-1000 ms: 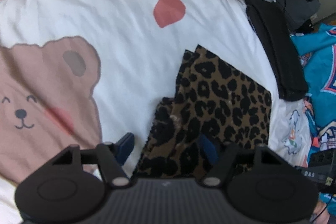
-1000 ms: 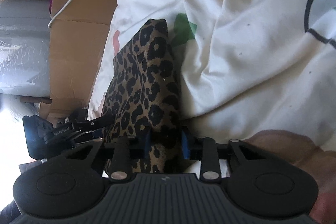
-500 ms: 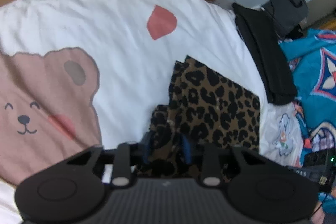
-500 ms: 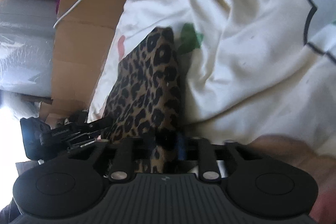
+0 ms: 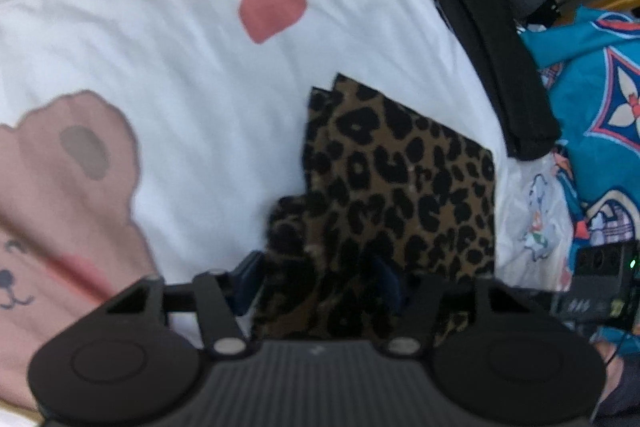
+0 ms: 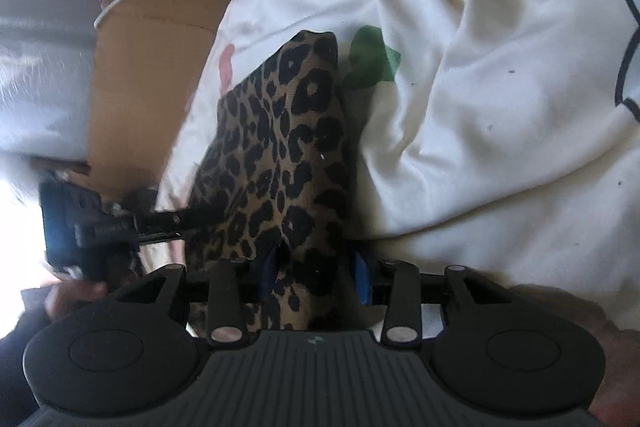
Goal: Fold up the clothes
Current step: 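Grasp the folded pants edge with the right tool while the left tool grasps beside it, then lift the folded leopard pants up off the sheet with both tools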
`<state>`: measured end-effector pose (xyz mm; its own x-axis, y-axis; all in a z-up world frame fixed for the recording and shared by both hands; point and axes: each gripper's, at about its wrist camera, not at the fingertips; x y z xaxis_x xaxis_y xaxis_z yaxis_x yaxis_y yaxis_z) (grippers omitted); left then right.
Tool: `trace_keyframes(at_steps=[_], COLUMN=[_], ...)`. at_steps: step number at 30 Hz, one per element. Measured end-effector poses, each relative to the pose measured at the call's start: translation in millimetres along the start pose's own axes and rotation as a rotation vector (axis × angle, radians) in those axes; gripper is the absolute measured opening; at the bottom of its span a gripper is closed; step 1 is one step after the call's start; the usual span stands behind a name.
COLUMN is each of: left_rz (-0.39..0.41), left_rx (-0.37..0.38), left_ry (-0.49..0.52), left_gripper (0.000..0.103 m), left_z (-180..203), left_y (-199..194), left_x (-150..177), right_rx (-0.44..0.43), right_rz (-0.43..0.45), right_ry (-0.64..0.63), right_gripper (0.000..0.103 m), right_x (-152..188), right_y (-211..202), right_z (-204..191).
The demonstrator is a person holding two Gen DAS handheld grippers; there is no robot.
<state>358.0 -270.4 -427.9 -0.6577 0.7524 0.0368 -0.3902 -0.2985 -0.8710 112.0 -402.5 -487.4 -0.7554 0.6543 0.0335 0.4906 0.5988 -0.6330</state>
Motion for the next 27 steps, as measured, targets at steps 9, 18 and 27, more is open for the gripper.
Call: trace_keyframes(at_steps=[9,18,27], left_rz=[0.028,0.053,0.102], left_rx=[0.028,0.046,-0.048], left_ry=[-0.03,-0.048,0.023], left_gripper=[0.063,0.058,0.033], left_z=[-2.0,-6.7,16.7], left_y=[3.7,1.0,-7.9], left_x=[3.3,7.0,14.4], right_rx=[-0.014,-0.049,-0.002], right_rz=[-0.001,0.011,0.049], right_ry=[0.015,0.052,-0.027], right_gripper=[0.042,0.03,0.009], right_x=[-8.5,-4.1,0.6], right_y=[13.7,13.4,3.3], right_z=[-5.5,5.1,-15.0])
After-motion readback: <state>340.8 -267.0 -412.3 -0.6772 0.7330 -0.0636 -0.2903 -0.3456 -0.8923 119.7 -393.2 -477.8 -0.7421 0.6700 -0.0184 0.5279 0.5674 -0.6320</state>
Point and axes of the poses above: each gripper's, at about its wrist camera, not at the fingertips, and y roughly the way its jaws point, z to its right, x to its underside, and after that the axes turned 13 degrees about -z, right-handed
